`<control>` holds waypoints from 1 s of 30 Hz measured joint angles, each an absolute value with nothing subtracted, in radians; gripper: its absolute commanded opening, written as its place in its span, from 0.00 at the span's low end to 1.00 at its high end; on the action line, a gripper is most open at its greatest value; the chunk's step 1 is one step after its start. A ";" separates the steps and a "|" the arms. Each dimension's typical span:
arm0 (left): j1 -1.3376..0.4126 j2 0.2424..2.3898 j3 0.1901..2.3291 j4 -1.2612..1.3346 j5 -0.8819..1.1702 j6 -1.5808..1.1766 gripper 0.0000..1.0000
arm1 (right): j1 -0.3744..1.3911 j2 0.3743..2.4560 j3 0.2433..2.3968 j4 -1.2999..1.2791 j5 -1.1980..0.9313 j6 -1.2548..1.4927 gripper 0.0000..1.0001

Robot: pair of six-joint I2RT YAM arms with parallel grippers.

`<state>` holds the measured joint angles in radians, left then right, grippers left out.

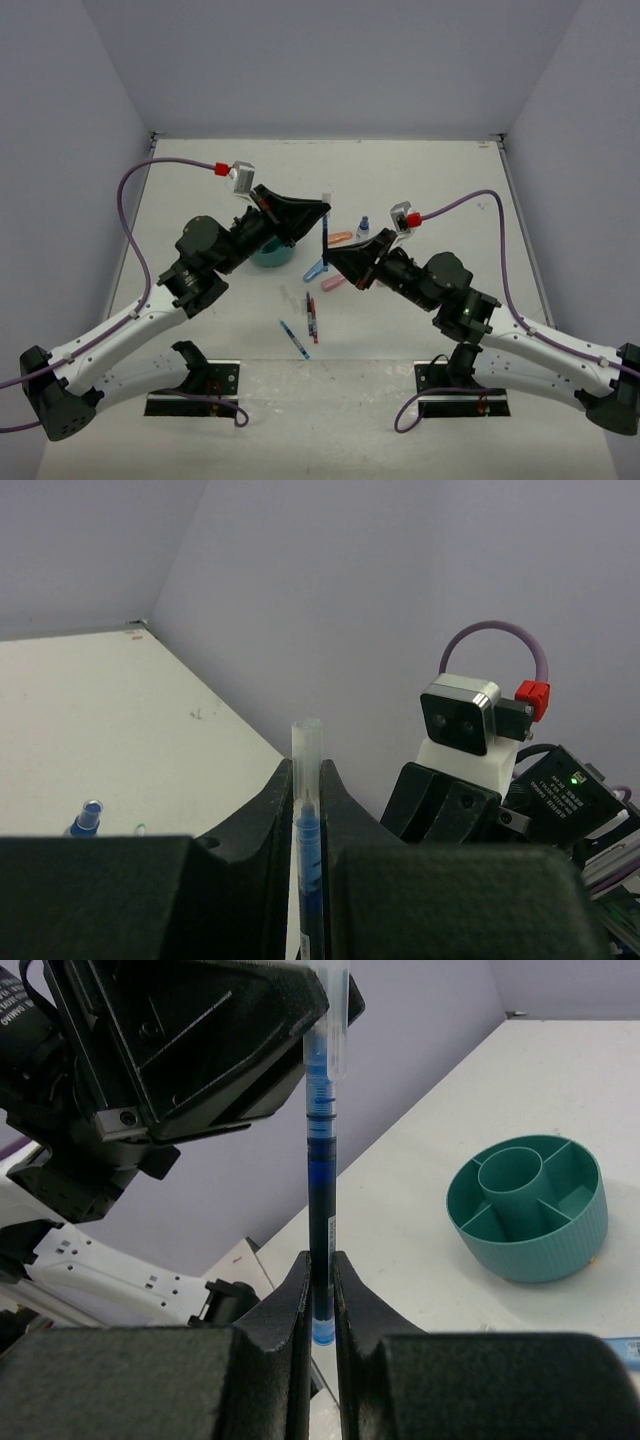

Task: Sort the stationery into containers
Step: Close the pen cap on the pen.

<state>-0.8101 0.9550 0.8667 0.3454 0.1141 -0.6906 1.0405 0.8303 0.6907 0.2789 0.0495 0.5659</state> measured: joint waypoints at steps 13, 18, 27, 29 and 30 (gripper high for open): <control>-0.803 0.961 0.806 0.493 0.131 -0.742 0.08 | 1.046 0.859 0.734 0.284 0.084 0.525 0.00; -0.799 0.961 0.822 0.507 0.133 -0.736 0.13 | 1.046 0.875 0.767 0.277 0.078 0.462 0.00; -0.799 0.959 0.858 0.446 0.144 -0.710 0.23 | 1.046 0.868 0.767 0.278 0.079 0.440 0.00; -0.801 0.955 0.860 0.416 0.156 -0.706 0.28 | 1.044 0.863 0.769 0.288 0.086 0.434 0.00; -0.803 0.955 0.860 0.403 0.161 -0.703 0.28 | 1.042 0.858 0.770 0.291 0.088 0.431 0.00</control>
<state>-0.8030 0.9547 0.8597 0.4029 0.1613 -0.7035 1.0419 0.8579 0.7702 0.2913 0.0878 0.4308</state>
